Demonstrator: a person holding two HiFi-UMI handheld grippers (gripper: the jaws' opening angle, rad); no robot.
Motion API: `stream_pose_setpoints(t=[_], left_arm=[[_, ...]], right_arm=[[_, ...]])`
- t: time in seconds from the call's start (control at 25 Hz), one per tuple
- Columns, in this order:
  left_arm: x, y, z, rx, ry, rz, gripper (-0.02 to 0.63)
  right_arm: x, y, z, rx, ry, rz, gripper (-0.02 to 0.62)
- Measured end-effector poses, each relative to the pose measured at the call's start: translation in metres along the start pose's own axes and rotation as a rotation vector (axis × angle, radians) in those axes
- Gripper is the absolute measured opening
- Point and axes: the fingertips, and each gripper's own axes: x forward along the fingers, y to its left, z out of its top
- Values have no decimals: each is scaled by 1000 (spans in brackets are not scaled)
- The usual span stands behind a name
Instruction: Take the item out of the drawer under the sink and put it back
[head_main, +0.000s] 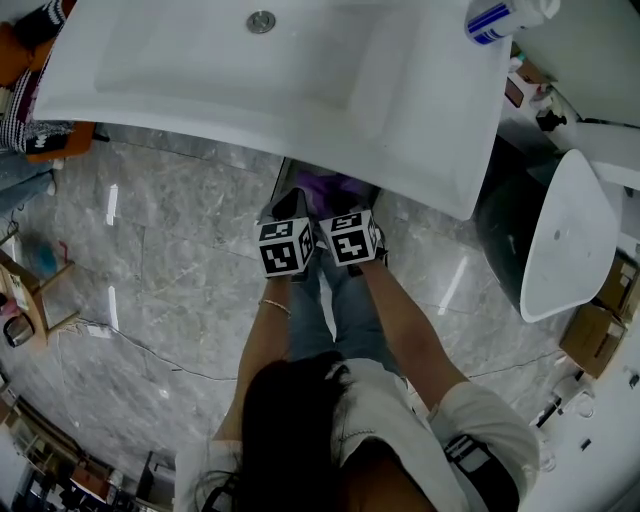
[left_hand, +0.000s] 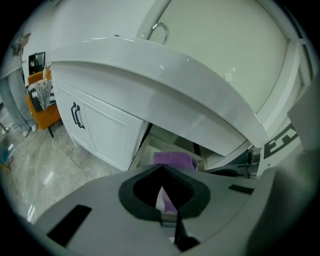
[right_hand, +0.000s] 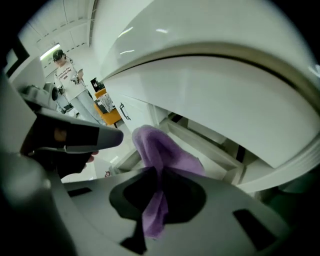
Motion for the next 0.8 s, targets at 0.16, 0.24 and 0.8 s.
stream_pose_setpoints(t=[0.16,0.24,0.8], left_arm=[[-13,-5,1,3,-5,2,3],[-19,-8,3,6,-12,1,3],[-78,-46,33,77,-113,-70,3]], right_arm=[[-18,6,6,-2,-31,5,44],[-28,10,9,-11,-47,6,44],[-111,20,33,-30,-179,3,44]])
